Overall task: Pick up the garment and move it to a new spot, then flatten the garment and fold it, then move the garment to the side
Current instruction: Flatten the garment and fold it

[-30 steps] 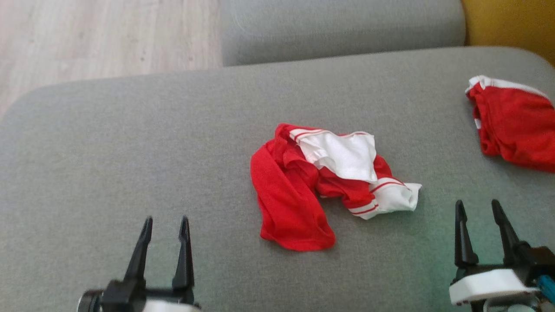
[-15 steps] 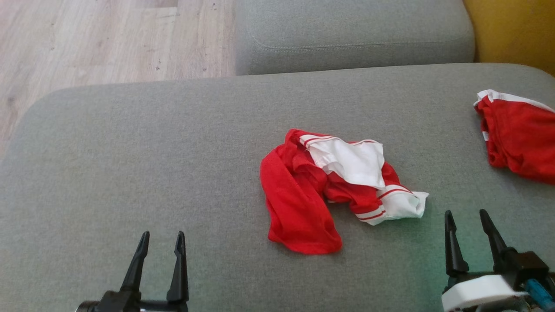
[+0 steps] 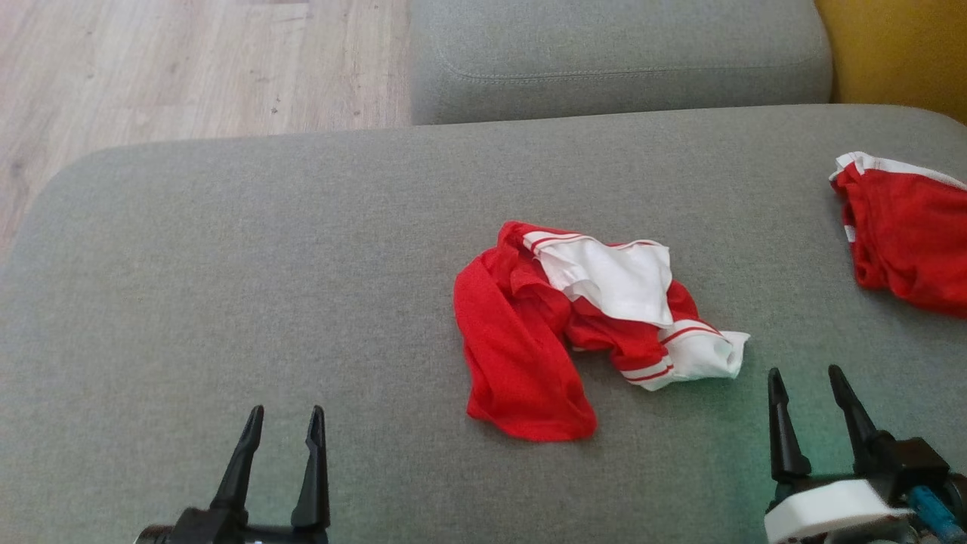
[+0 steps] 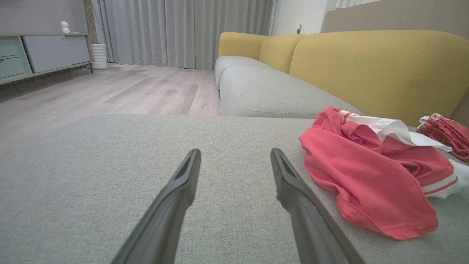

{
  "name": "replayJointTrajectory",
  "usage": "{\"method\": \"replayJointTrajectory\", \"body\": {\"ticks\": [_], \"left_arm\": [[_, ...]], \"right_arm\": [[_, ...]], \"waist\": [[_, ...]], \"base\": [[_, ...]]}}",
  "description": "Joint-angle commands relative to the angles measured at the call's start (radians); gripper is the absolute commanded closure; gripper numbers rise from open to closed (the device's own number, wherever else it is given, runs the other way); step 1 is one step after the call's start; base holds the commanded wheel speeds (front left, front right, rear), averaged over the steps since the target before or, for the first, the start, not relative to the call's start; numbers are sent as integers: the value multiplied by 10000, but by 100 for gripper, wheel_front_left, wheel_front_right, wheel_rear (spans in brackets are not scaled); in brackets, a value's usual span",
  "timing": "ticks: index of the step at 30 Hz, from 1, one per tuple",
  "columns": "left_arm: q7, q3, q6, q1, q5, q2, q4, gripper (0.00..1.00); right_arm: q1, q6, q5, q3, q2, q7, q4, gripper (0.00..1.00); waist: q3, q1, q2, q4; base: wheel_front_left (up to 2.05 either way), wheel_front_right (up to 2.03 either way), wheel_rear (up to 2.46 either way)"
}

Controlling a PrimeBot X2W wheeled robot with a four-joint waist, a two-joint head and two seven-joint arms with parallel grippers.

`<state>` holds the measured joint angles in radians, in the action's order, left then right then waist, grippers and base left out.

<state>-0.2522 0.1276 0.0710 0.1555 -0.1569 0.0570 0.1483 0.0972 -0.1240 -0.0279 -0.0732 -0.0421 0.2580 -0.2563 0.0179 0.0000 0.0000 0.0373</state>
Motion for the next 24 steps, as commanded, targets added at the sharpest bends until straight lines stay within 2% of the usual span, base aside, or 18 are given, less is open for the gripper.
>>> {"method": "replayJointTrajectory", "body": {"ticks": [1, 8, 14, 18, 24], "left_arm": [[-95, -386, -2, -256, 73, -56, -290, 0], [-95, -345, 41, -343, 43, -65, -334, 0], [-95, 440, 269, -809, -12, -66, -537, 0], [-95, 1607, 476, -1518, 182, -67, -453, 0], [-95, 4380, 589, -2872, 264, 57, 780, 0]], "right_arm": [[-209, -67, 30, 264, -81, 38, 298, 0], [-238, -67, 33, 293, -81, 38, 303, 0], [-381, -67, 37, 362, -81, 38, 370, 0], [-574, -67, 11, 437, -81, 38, 456, 0], [-864, -67, -142, 593, -81, 38, 478, 0]], "waist": [[12, 0, 0, -22], [57, 0, 0, -136], [295, 0, 0, -311], [634, 0, 0, -509], [1146, 0, 0, -953]], "base": [[0, 0, 0], [0, 0, 0], [0, 0, 0], [0, 0, 0], [0, 0, 0]]}}
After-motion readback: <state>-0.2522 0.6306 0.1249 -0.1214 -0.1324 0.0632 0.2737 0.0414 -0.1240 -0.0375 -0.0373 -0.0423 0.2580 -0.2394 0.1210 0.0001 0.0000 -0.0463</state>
